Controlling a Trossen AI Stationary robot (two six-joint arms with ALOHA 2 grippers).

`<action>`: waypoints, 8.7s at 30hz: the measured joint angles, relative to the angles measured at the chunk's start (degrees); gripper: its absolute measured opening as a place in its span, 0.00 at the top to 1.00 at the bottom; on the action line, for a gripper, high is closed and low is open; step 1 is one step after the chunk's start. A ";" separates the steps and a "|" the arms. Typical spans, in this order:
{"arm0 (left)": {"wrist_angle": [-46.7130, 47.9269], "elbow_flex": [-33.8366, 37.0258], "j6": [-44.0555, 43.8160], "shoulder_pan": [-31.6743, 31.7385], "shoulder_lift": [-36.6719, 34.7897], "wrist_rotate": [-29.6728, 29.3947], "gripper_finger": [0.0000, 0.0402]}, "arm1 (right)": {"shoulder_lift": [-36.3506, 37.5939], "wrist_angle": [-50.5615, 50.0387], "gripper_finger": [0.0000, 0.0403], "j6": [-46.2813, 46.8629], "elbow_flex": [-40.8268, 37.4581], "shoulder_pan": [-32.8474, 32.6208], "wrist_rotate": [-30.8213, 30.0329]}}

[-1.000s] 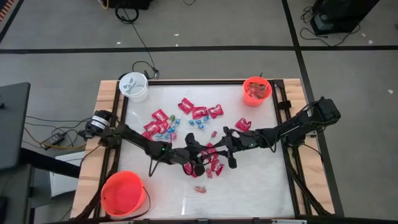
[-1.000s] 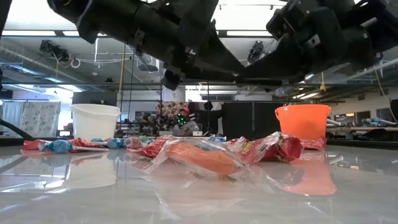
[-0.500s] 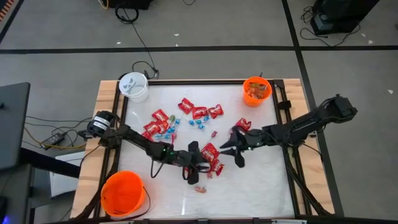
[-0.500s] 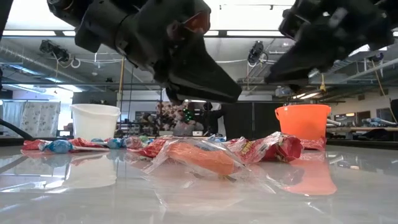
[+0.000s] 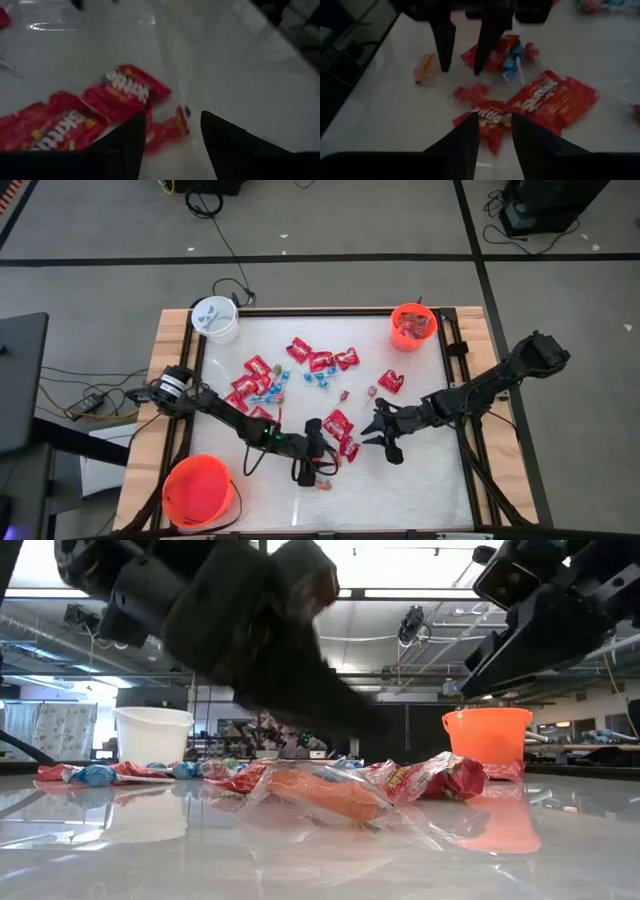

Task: Sort candy by brand, put in halloween buckets
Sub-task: Put the red gummy into the top orange bucket, then put the orange gummy into the top orange bucket

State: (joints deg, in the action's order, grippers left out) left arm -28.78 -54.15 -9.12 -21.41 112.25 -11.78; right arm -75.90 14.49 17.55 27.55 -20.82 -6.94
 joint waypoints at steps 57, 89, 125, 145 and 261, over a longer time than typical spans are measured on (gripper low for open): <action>5.63 0.04 11.51 11.78 -31.30 -8.95 0.97 | 4.52 25.13 0.61 -30.10 9.27 3.39 -19.95; 4.18 0.04 9.54 11.23 -30.19 -1.45 0.93 | -3.11 35.89 0.96 -33.96 9.20 4.88 -16.83; 31.22 0.04 -13.74 3.03 -23.05 -5.60 0.75 | 2.60 -57.84 0.98 -3.16 25.90 63.62 -10.96; 21.49 0.04 -9.35 -0.73 -10.97 7.47 0.75 | 12.29 -54.07 0.60 -6.75 25.05 64.40 1.97; 0.57 0.04 4.48 -2.99 -10.61 -24.25 0.99 | -15.87 41.01 0.84 8.19 1.68 0.40 -6.51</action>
State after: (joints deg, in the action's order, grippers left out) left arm -28.21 -54.11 -4.64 -24.40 101.65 -36.03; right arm -91.77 55.50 25.74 29.23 -20.43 -13.45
